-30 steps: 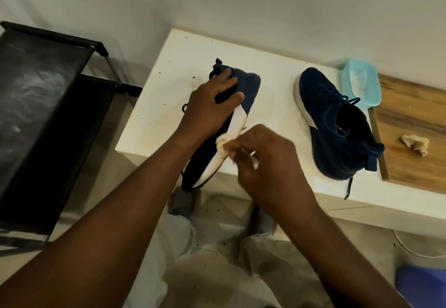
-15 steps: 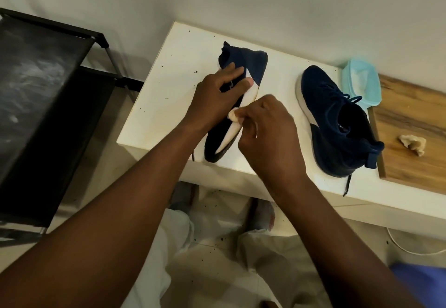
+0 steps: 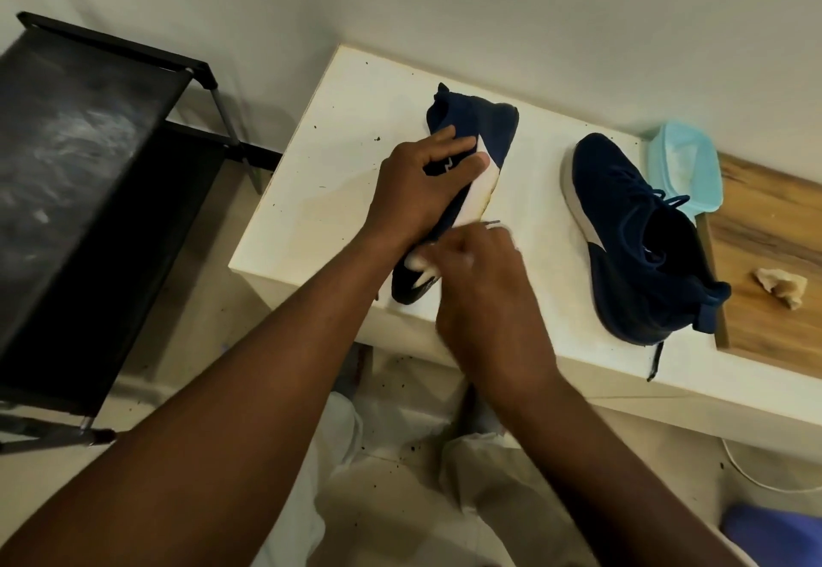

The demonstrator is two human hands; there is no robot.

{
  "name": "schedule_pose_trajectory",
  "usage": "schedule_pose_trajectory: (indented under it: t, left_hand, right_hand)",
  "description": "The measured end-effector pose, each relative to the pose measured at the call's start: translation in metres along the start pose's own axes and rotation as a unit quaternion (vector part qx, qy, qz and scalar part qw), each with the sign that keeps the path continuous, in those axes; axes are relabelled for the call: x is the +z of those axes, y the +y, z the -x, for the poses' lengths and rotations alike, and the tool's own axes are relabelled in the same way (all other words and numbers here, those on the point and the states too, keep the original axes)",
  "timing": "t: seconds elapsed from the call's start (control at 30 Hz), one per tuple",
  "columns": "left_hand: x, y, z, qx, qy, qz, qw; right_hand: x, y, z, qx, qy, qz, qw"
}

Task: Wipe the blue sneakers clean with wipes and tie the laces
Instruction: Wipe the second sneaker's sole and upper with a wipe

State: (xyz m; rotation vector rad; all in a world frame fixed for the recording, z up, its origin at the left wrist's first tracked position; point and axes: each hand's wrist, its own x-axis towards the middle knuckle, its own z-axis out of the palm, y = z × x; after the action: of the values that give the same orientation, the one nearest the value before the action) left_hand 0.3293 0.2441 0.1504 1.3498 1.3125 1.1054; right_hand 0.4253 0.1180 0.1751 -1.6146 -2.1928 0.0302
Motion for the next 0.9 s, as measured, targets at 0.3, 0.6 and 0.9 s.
schedule_pose_trajectory:
  t: [0.3, 0.6, 0.9]
  left_hand:
    - [-0.001, -0.001, -0.003, -0.007, 0.012, 0.000, 1.000]
    - [0.003, -0.004, -0.004, 0.000, 0.035, 0.000, 0.999]
    - [0.007, -0.006, -0.005, 0.000, 0.036, 0.015, 0.999]
  right_hand:
    - [0.005, 0.013, -0.004, -0.035, -0.008, -0.030, 0.999]
    - [0.005, -0.007, 0.002, -0.067, -0.099, 0.037, 0.992]
    - [-0.008, 0.024, -0.014, -0.018, -0.004, 0.014, 1.000]
